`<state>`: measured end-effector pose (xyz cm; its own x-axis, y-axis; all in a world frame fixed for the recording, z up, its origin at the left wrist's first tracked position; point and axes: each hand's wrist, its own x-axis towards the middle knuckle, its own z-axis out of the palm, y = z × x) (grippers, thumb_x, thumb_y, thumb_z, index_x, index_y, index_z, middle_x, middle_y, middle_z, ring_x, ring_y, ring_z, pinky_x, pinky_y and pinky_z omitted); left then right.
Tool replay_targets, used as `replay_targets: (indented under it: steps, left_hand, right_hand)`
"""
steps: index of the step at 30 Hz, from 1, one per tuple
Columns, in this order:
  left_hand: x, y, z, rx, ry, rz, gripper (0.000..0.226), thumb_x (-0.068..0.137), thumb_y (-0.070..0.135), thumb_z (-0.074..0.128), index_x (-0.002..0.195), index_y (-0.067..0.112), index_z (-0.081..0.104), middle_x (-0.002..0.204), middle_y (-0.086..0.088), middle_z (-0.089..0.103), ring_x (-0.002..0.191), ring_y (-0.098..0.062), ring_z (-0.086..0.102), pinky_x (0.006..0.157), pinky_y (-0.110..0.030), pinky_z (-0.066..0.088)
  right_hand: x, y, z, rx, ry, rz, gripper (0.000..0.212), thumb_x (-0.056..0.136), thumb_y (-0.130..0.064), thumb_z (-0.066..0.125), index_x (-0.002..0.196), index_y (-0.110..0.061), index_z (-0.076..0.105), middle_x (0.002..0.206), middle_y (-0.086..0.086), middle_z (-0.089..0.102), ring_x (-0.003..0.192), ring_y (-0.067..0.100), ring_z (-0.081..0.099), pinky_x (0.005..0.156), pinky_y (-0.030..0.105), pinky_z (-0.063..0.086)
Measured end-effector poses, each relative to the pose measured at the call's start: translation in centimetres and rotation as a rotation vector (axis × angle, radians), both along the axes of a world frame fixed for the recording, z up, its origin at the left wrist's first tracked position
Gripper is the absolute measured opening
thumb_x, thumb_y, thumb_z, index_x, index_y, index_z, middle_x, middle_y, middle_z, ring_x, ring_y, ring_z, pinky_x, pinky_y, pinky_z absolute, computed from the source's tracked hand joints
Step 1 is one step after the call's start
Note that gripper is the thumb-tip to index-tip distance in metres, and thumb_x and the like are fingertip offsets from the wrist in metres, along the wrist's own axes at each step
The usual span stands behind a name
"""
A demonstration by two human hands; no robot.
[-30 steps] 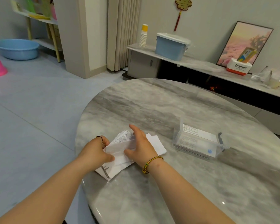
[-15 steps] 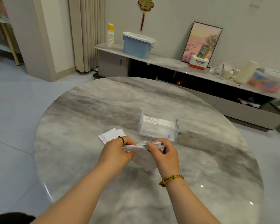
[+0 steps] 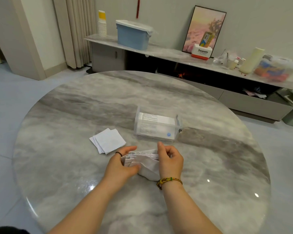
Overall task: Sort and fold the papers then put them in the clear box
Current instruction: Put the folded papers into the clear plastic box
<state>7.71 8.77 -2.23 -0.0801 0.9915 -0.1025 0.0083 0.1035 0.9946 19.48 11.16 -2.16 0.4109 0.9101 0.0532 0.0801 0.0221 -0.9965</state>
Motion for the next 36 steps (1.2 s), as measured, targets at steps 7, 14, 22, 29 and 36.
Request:
replay_targets:
  steps: [7, 14, 22, 29, 36]
  left_hand:
    - [0.8, 0.4, -0.4, 0.01, 0.001, -0.021, 0.037, 0.07, -0.013, 0.068, 0.067, 0.022, 0.058, 0.049, 0.014, 0.062, 0.045, 0.011, 0.054, 0.048, -0.002, 0.04]
    - [0.9, 0.5, -0.6, 0.028, 0.029, -0.012, 0.039, 0.071, -0.009, 0.069, 0.076, 0.028, 0.057, 0.073, 0.014, 0.062, 0.058, 0.005, 0.058, 0.054, -0.001, 0.042]
    - [1.0, 0.6, -0.8, 0.072, 0.007, 0.004, 0.029, 0.078, -0.005, 0.065, 0.07, 0.022, 0.058, 0.063, 0.015, 0.062, 0.052, 0.013, 0.056, 0.053, -0.001, 0.04]
    - [0.7, 1.0, -1.3, 0.075, 0.023, 0.041, 0.024, 0.08, 0.001, 0.065, 0.075, 0.023, 0.056, 0.072, 0.01, 0.06, 0.055, 0.014, 0.057, 0.053, 0.0, 0.041]
    - [0.0, 1.8, -2.0, 0.061, 0.044, -0.068, 0.022, 0.077, -0.003, 0.066, 0.088, 0.015, 0.059, 0.079, 0.005, 0.061, 0.058, 0.014, 0.056, 0.059, -0.002, 0.043]
  right_hand:
    - [-0.8, 0.2, -0.4, 0.002, 0.057, -0.046, 0.038, 0.085, -0.011, 0.06, 0.055, -0.014, 0.037, 0.059, 0.001, 0.044, 0.053, 0.004, 0.043, 0.051, 0.007, 0.037]
    - [-0.8, 0.0, -0.3, -0.12, 0.154, -0.087, 0.029, 0.085, -0.01, 0.058, 0.057, -0.015, 0.051, 0.06, -0.002, 0.051, 0.057, 0.009, 0.045, 0.048, 0.006, 0.036]
    - [-1.0, 0.2, -0.3, -0.201, 0.276, -0.127, 0.038, 0.088, -0.02, 0.057, 0.053, -0.011, 0.044, 0.056, 0.002, 0.042, 0.057, 0.015, 0.04, 0.056, 0.026, 0.036]
    - [-0.3, -0.2, -0.7, 0.307, -0.531, 0.121, 0.03, 0.079, -0.035, 0.049, 0.092, -0.016, 0.068, 0.095, -0.01, 0.066, 0.095, 0.011, 0.057, 0.085, 0.021, 0.043]
    - [0.1, 0.6, -1.5, 0.47, -0.833, 0.21, 0.018, 0.069, -0.024, 0.054, 0.068, -0.019, 0.071, 0.085, -0.001, 0.072, 0.096, 0.011, 0.049, 0.087, 0.018, 0.028]
